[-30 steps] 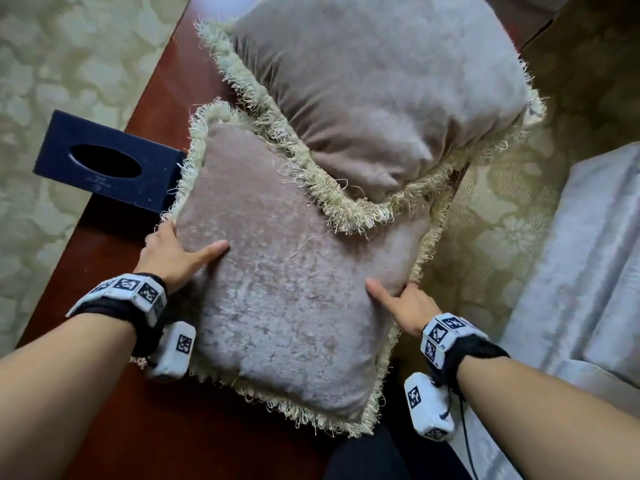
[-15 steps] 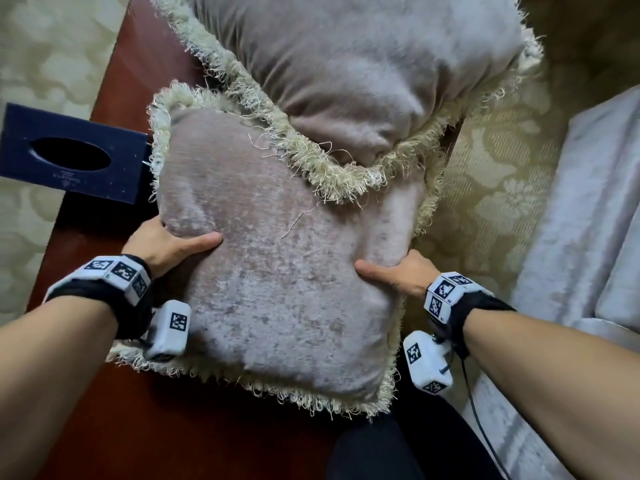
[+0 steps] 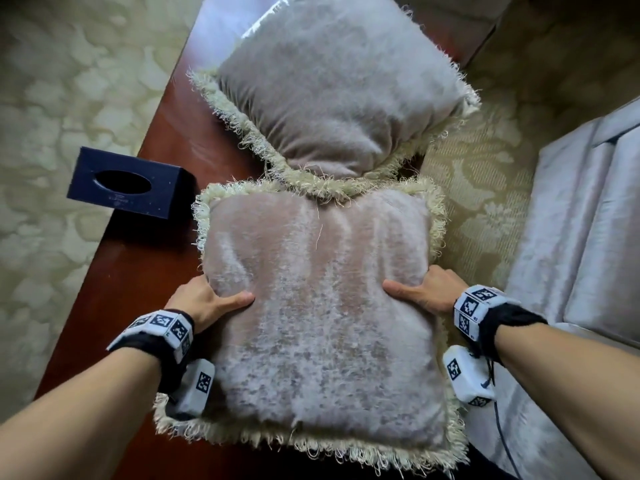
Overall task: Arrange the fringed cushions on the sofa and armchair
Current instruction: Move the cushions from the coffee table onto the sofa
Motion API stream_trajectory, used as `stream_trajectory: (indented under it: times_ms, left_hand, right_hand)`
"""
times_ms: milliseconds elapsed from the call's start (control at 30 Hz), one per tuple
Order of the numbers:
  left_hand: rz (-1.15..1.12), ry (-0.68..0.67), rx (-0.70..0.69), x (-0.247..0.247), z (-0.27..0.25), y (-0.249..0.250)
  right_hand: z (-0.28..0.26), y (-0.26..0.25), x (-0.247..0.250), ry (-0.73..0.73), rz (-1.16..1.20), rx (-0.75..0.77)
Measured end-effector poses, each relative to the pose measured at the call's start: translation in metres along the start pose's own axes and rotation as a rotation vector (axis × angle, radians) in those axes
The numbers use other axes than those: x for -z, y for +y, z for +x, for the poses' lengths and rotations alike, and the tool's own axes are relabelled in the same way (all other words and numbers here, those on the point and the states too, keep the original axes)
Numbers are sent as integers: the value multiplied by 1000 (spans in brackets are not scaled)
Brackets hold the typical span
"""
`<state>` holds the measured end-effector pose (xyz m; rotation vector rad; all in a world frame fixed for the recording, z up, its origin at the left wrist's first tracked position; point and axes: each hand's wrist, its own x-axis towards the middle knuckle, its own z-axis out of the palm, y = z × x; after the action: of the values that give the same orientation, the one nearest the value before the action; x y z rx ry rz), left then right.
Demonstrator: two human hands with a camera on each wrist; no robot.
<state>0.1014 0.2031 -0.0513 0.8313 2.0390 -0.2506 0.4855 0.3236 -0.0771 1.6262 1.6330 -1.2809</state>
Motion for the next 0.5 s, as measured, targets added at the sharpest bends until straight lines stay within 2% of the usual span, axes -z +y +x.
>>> stream_trajectory:
  times_ms: [133, 300, 500]
  left_hand:
    - [78, -10, -47, -9, -40, 19]
    - [102, 56, -109, -27, -95, 53]
    - [143, 122, -171, -64, -162, 114]
  right_hand:
    - [-27, 30, 18, 23, -35, 9]
    - [-69, 71, 43, 33, -47, 47]
    - [-129, 173, 70, 126, 70, 65]
